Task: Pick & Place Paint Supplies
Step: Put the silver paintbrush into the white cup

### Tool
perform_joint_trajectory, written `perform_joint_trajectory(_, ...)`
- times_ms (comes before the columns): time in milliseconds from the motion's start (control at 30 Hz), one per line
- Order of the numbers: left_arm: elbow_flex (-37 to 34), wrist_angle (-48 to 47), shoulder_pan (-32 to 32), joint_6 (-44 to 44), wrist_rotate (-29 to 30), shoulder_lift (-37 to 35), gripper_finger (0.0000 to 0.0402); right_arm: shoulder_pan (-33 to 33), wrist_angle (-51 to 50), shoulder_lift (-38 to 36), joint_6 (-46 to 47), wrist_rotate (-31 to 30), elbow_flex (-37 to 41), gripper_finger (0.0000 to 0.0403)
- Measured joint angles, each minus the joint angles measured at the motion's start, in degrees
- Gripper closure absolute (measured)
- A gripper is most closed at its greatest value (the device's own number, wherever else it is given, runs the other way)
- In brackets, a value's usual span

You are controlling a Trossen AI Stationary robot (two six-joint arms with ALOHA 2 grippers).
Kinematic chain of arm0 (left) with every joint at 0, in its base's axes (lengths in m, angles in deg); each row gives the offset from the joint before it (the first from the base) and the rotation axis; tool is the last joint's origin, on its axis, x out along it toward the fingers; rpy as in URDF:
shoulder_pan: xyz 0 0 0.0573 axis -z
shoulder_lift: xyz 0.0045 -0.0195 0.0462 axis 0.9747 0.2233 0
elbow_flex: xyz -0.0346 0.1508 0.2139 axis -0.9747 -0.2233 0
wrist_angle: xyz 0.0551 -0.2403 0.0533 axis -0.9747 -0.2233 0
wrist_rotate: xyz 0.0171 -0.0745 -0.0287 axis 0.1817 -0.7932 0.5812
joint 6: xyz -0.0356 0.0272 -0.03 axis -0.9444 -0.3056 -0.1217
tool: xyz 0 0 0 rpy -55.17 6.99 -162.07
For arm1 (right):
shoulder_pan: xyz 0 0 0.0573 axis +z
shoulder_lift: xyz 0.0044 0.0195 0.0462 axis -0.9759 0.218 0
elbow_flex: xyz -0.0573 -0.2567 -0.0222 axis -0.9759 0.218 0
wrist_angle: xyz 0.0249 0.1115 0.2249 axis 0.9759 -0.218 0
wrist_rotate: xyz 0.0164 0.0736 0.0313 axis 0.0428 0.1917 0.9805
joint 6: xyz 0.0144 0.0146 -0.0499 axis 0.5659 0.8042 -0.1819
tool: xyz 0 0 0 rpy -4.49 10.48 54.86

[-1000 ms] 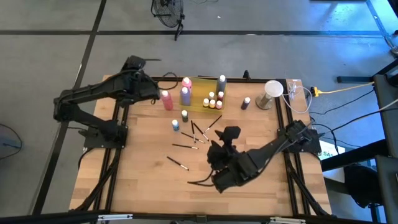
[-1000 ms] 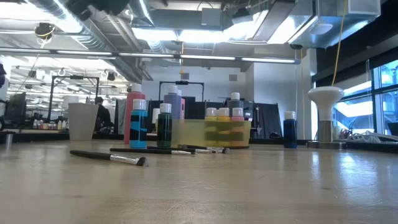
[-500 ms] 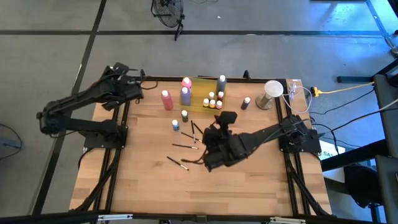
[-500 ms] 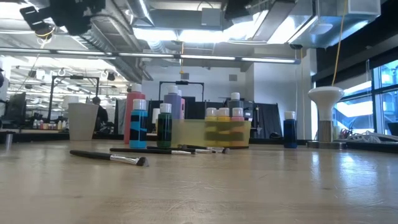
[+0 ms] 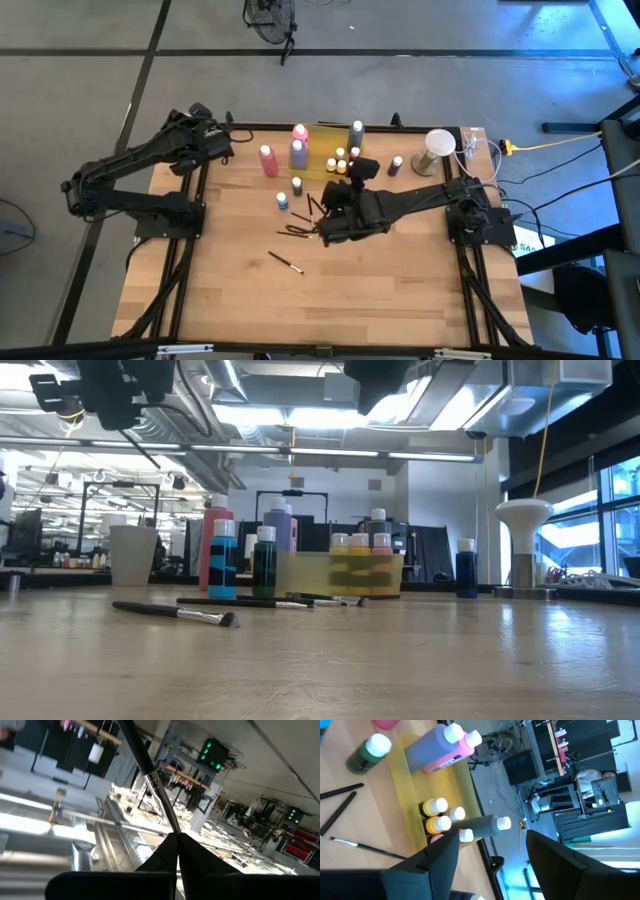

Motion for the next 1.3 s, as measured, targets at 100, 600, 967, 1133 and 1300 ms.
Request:
perform_joint_trajectory(100,-0.53,0.13,0.02,3.05,-1.78,1.33,0.0398,-0.73,0.00,0.00,-0.02,0.02,0.00,0.0169)
perform_joint_trajectory(600,-11.58,0.01,-2.18,0.67,-2.18,7.21,0.0398,-1.27,0.10,0.00,-0.02,0.66,0.00,0.0169)
perform_joint_trajectory(967,-11.58,0.48,-2.22,4.66,-6.53,10.33,0.0390,-1.27,0.44,0.00,-0.02,1.01,0.00,0.0169)
perform_joint_trajectory(1133,-11.58,5.18,-3.81,6.37,-5.88,12.34,0.0391,-1.27,0.42,0.00,-0.04,4.94,0.00,0.0169)
perform_joint_trajectory(1300,-11.58,8.64,-5.73,6.20,-6.09,14.23,0.0387,-1.25,0.42,0.00,-0.04,6.62,0.00,0.0169)
